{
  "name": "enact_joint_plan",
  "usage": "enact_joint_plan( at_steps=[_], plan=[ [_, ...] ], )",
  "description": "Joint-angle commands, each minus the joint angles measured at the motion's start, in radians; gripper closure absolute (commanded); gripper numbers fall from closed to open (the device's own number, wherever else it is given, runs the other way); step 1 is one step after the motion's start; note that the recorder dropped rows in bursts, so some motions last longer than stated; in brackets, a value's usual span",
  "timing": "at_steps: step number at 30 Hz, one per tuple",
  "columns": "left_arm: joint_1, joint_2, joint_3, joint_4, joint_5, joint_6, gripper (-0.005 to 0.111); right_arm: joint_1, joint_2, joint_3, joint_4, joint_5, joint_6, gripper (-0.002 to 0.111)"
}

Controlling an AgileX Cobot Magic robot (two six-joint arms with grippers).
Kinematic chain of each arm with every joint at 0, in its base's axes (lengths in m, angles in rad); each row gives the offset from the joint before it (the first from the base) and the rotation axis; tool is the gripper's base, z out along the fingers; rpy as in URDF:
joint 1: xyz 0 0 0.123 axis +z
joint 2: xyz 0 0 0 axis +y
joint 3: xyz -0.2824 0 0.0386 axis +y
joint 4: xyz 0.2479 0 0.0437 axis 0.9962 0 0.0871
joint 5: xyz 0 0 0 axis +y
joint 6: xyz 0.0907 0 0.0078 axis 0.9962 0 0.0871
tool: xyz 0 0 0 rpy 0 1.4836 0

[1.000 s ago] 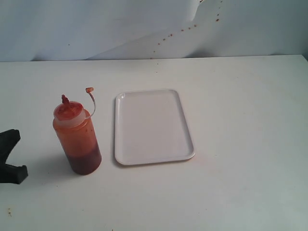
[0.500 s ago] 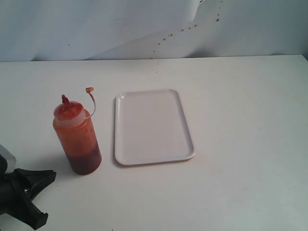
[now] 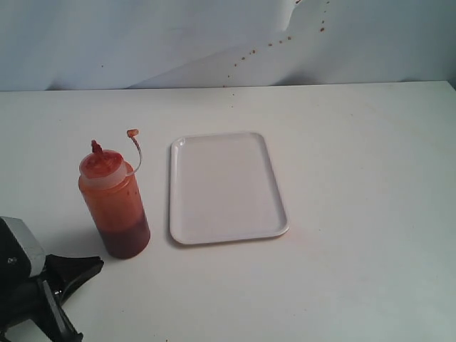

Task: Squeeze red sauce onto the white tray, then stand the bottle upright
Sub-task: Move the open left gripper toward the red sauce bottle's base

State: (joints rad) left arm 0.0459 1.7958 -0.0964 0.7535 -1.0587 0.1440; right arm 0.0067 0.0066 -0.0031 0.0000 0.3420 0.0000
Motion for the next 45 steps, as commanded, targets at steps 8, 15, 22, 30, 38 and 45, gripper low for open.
enact_joint_plan(
  at_steps=[8, 15, 22, 30, 38, 45],
  plan=[
    [0.001, 0.113, -0.015, -0.064, -0.063, 0.047, 0.107, -0.006, -0.007, 0.003, 0.000, -0.003, 0.000, 0.108],
    [0.001, 0.114, -0.015, -0.066, -0.113, -0.070, 0.092, -0.006, -0.007, 0.003, 0.000, -0.003, 0.000, 0.108],
    [0.001, 0.114, -0.015, -0.095, -0.128, -0.175, 0.026, -0.006, -0.007, 0.003, 0.000, -0.003, 0.000, 0.108],
    [0.001, 0.114, -0.015, -0.086, -0.162, -0.189, 0.002, -0.006, -0.007, 0.003, 0.000, -0.003, 0.000, 0.108],
    [0.001, 0.114, -0.015, -0.086, -0.162, -0.189, 0.002, -0.006, -0.007, 0.003, 0.000, -0.003, 0.000, 0.108],
    [0.001, 0.114, -0.038, -0.088, -0.162, -0.189, 0.002, -0.006, -0.007, 0.003, 0.000, -0.003, 0.000, 0.108]
  ],
)
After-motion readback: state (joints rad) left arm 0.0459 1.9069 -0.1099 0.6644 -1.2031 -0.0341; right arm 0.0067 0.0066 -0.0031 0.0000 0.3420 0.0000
